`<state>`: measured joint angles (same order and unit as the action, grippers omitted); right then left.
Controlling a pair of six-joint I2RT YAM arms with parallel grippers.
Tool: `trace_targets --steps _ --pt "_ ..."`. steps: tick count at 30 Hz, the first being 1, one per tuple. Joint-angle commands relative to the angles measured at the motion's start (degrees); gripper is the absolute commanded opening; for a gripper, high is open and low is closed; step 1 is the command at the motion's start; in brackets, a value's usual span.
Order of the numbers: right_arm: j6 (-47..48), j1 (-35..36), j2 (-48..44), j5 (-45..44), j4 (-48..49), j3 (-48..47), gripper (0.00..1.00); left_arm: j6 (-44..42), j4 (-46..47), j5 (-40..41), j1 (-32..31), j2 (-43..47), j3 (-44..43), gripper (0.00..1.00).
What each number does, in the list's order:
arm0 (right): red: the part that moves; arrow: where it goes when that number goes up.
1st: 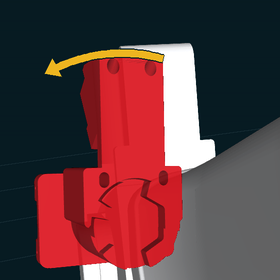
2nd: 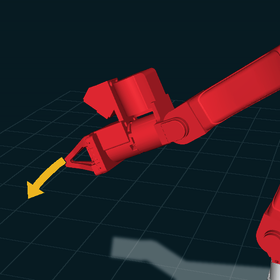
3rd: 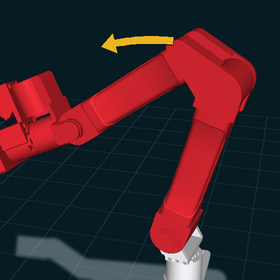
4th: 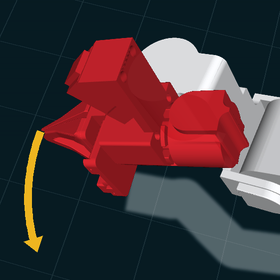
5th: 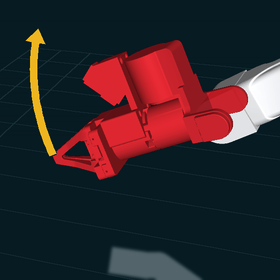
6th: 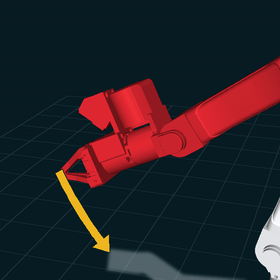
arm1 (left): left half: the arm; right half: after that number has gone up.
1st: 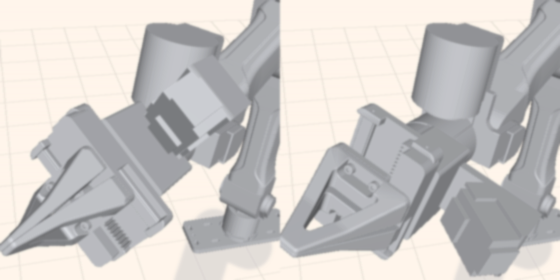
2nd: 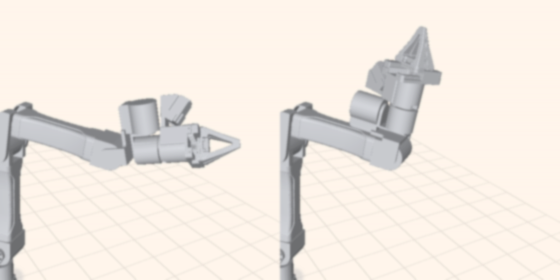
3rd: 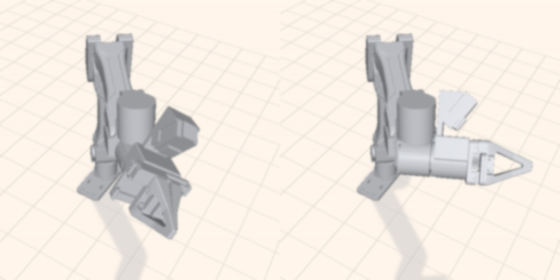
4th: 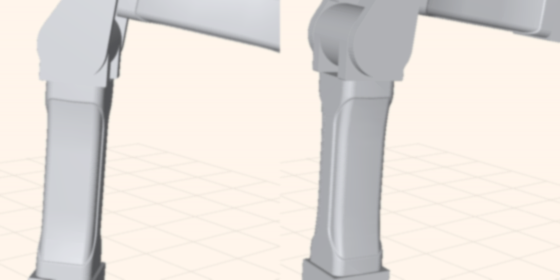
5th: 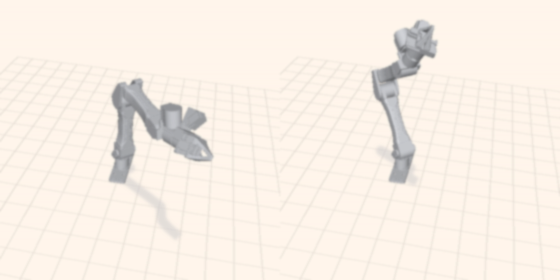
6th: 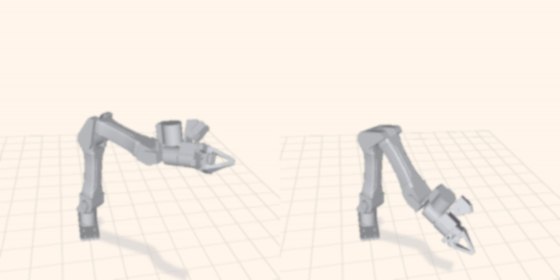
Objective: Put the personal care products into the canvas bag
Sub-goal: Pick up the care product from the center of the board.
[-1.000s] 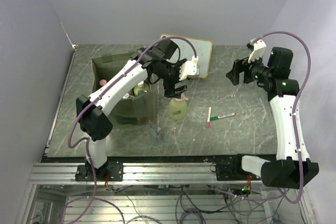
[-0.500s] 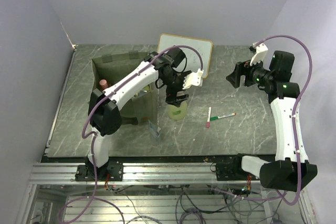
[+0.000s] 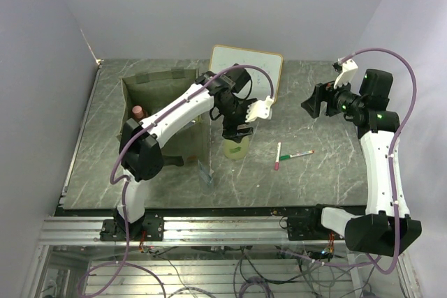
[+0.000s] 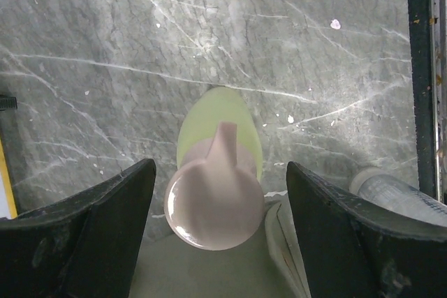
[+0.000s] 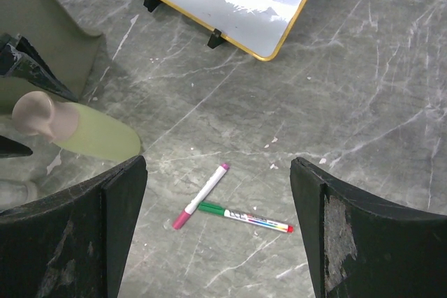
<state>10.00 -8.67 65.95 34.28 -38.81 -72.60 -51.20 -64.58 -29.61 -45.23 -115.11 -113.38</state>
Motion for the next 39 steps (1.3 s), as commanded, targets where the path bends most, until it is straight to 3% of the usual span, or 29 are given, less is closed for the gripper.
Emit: trace_targets --steps 1,7,14,27,39 --pt "-0.5 -0.6 -0.6 1.2 1.3 0.1 0.83 -1.1 0.7 1.3 -0.8 -1.4 -0.3 0.85" --pt "-0.5 -0.6 -0.7 1.2 1.3 0.3 0.83 -0.8 0.9 2.0 -1.3 -2.0 -0.6 0.82" --pt "-0.5 -0.7 -1.0 1.0 1.3 0.4 0.83 -1.4 1.0 3.7 -1.8 -2.1 -0.4 0.72" --pt "-0.7 -0.9 -0.4 2.0 1.4 0.3 0.83 -1.2 1.5 5.5 -1.8 -0.8 0.7 0.81" --pt "-0.6 -0.9 -0.5 2.3 1.2 0.7 0.83 -1.0 2.1 6.2 -1.8 0.2 1.7 0.67"
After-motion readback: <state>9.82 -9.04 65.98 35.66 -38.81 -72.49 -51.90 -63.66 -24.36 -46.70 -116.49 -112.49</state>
